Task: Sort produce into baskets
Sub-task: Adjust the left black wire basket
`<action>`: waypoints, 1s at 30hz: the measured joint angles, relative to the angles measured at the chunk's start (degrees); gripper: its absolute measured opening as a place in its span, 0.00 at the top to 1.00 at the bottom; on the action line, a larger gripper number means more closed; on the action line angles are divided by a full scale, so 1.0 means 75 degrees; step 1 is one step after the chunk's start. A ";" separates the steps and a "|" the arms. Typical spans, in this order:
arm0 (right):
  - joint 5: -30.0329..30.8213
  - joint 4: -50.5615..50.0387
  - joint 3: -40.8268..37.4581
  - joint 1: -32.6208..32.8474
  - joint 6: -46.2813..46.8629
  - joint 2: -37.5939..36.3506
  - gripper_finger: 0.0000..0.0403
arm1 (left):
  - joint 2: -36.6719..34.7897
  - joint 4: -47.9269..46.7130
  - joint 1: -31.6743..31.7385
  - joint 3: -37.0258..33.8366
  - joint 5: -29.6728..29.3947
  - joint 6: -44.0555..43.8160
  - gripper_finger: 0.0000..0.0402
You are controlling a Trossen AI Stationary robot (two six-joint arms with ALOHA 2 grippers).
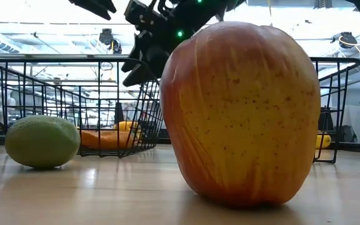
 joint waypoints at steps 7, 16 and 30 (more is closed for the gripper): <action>0.0801 -0.2926 0.0465 0.0618 0.1847 -0.1209 0.40 | 0.0088 -0.0364 0.0035 -0.0452 0.1015 -0.0514 0.20; -0.1134 -0.5547 0.0465 0.1302 0.5626 -0.3161 0.46 | 0.0461 -0.0097 -0.0870 -0.0773 0.3448 -0.1185 0.20; 0.0075 -0.4851 0.0459 0.2760 0.5669 -0.3009 0.47 | 0.2159 0.0132 -0.2028 -0.0779 0.2847 -0.1851 0.24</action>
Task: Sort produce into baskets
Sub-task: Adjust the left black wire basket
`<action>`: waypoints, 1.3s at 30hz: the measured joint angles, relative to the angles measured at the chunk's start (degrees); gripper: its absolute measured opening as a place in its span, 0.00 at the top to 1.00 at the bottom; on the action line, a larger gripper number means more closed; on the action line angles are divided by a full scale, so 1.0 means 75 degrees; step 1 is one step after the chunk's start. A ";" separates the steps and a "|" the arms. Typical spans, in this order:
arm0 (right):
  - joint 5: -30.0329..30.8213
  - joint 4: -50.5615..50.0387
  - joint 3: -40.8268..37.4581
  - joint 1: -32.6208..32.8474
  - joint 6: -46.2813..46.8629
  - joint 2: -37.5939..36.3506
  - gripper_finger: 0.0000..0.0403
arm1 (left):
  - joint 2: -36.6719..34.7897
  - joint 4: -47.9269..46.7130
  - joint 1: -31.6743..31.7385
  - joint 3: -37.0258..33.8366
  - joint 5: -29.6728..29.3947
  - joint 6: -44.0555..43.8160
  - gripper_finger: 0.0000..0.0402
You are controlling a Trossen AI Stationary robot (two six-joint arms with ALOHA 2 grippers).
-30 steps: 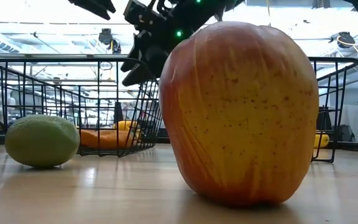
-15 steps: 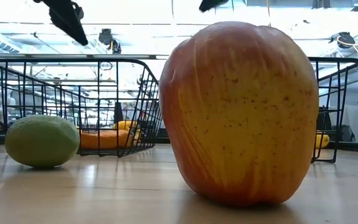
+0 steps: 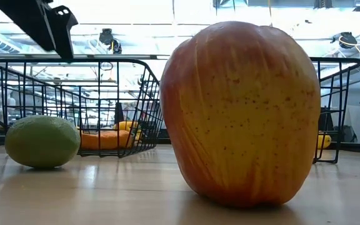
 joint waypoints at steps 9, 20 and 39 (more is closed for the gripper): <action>0.0018 -0.0050 -0.0003 0.0178 0.0566 0.0088 0.47 | 0.0510 0.0057 -0.0057 0.0000 -0.0069 -0.0096 0.46; 0.0033 0.0076 -0.0003 0.0351 0.0567 0.0086 0.47 | 0.0536 0.0319 -0.0044 0.0000 -0.0440 -0.0028 0.74; -0.0008 0.0102 -0.0003 0.0354 0.0345 0.0085 0.47 | 0.0536 0.0889 0.0160 0.0003 -0.0382 0.0046 0.83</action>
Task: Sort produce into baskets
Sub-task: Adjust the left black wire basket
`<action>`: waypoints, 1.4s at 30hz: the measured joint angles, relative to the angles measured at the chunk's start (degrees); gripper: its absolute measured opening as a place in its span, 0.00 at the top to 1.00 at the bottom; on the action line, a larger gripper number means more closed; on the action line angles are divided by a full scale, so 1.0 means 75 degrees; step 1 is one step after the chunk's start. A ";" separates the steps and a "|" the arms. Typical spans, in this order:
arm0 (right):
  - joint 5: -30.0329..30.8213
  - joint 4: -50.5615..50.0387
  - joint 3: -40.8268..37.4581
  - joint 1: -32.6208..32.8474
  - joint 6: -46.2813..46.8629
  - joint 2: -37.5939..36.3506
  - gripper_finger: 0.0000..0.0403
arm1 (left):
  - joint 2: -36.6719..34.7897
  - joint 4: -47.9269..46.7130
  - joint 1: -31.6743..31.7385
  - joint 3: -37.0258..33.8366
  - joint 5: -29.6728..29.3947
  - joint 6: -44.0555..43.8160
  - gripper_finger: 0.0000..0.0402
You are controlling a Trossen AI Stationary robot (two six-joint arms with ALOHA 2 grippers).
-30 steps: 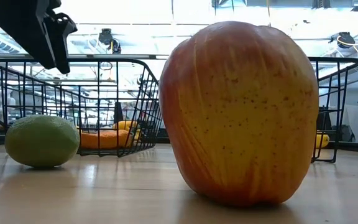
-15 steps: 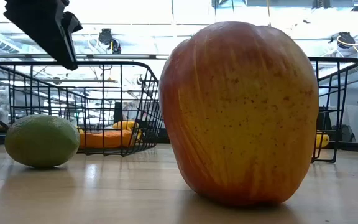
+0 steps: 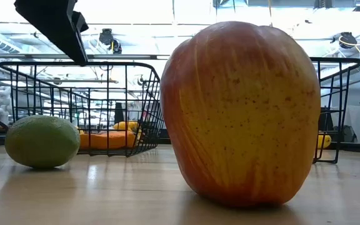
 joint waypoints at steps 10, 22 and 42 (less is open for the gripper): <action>0.0000 -0.0052 0.0000 0.0000 -0.0106 0.0000 0.47 | -0.0026 -0.0563 -0.0011 0.0382 0.0510 -0.0006 0.83; 0.0000 -0.0199 0.0000 0.0000 -0.0127 0.0000 0.47 | -0.0029 -0.1146 -0.0044 0.0667 0.0376 -0.0073 0.69; -0.0032 -0.0289 -0.0003 0.0000 0.0033 0.0000 0.47 | 0.0028 -0.0920 -0.0044 0.0428 0.0335 -0.0067 0.71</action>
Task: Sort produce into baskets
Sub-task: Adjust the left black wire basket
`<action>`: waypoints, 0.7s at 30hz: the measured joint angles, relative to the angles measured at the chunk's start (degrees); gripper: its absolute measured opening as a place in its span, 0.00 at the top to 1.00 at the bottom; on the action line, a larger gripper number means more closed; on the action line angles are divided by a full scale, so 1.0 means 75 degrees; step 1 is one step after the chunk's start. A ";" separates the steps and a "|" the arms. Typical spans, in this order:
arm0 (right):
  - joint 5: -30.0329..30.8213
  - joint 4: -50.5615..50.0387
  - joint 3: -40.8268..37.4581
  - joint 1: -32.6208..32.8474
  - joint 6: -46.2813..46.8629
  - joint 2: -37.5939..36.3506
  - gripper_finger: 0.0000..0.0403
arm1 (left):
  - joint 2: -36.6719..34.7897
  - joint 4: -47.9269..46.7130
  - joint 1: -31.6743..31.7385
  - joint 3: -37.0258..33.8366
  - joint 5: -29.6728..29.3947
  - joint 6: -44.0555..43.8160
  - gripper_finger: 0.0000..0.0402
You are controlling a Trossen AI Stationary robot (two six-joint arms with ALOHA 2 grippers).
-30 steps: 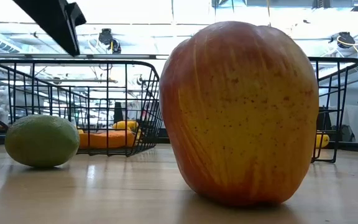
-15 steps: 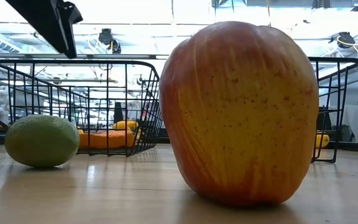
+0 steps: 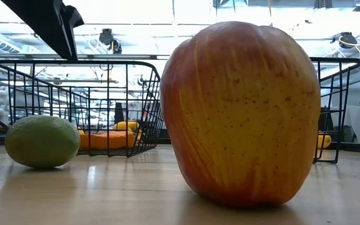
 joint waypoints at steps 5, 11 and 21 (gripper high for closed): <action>0.0000 0.0003 0.0000 0.0000 0.0002 0.0000 0.47 | 0.0286 0.0002 0.0000 0.0000 0.0093 0.0045 0.80; 0.0000 -0.0037 0.0000 0.0000 0.0082 0.0000 0.47 | 0.0479 0.0153 0.0000 -0.0003 0.0139 0.0008 0.82; 0.0000 -0.0070 0.0000 0.0000 0.0089 0.0000 0.47 | 0.0474 0.0632 -0.0001 -0.0003 0.0368 -0.0002 0.82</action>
